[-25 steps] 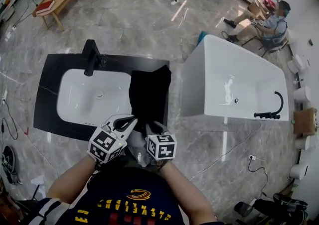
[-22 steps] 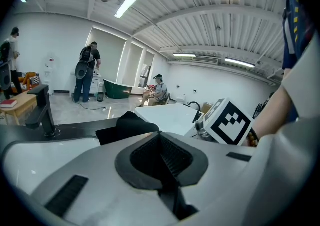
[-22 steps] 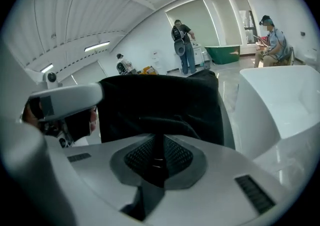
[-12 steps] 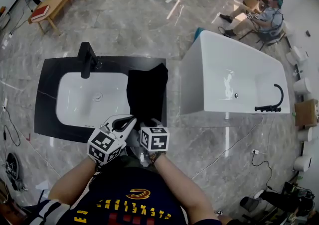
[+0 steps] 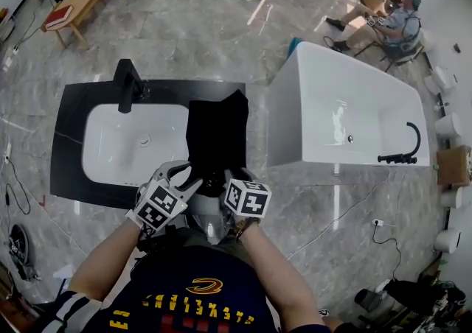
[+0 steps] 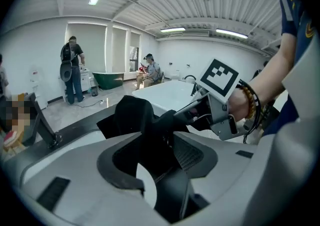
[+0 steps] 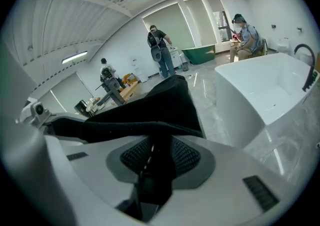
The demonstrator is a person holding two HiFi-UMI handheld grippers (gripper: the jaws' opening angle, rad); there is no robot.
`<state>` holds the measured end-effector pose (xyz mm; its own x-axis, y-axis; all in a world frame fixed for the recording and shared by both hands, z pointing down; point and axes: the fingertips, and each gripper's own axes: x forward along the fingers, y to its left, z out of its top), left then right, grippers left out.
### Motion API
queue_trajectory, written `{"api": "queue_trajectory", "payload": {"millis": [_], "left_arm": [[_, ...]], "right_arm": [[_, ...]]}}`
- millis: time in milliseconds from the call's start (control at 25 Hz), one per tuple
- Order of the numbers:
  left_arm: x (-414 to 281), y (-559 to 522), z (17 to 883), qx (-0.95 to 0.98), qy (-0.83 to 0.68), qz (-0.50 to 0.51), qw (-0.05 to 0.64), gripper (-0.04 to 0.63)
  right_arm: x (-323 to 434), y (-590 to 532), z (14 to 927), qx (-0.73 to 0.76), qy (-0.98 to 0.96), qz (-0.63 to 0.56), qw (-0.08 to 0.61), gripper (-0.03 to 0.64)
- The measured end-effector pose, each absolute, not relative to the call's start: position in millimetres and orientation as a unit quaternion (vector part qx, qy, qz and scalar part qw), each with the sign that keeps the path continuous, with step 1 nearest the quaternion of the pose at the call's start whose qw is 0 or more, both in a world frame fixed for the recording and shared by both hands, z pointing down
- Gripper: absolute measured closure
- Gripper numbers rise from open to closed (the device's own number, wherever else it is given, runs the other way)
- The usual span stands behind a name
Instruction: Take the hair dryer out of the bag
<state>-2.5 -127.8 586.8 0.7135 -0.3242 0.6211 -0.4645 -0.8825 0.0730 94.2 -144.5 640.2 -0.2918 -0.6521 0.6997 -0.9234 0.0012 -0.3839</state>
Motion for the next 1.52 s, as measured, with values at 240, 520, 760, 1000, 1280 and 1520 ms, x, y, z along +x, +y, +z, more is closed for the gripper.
{"api": "queue_trajectory", "payload": {"millis": [240,520,760,1000,1280,1520], "left_arm": [[14,-151,611,0.897,-0.226,0.378,0.037,0.41],[27,-160,590,0.913,-0.227,0.335,0.048,0.565],[21,-144,596,0.916,-0.228,0.323,0.061,0.565],[11,-139,599,0.913,-0.245,0.313,0.095,0.565],[6,-147,612,0.902,-0.26,0.322,0.12,0.565],[2,-148,615,0.898,-0.271,0.321,0.134,0.565]], "right_arm": [[64,-143,647,0.55,-0.699,0.419,0.183,0.449],[58,-146,667,0.55,-0.677,0.428,0.236,0.422],[63,-160,670,0.594,-0.643,0.411,0.254,0.422],[74,-163,667,0.619,-0.622,0.402,0.262,0.422],[61,-183,689,0.58,-0.639,0.396,0.314,0.414],[74,-171,681,0.56,-0.657,0.381,0.331,0.416]]}}
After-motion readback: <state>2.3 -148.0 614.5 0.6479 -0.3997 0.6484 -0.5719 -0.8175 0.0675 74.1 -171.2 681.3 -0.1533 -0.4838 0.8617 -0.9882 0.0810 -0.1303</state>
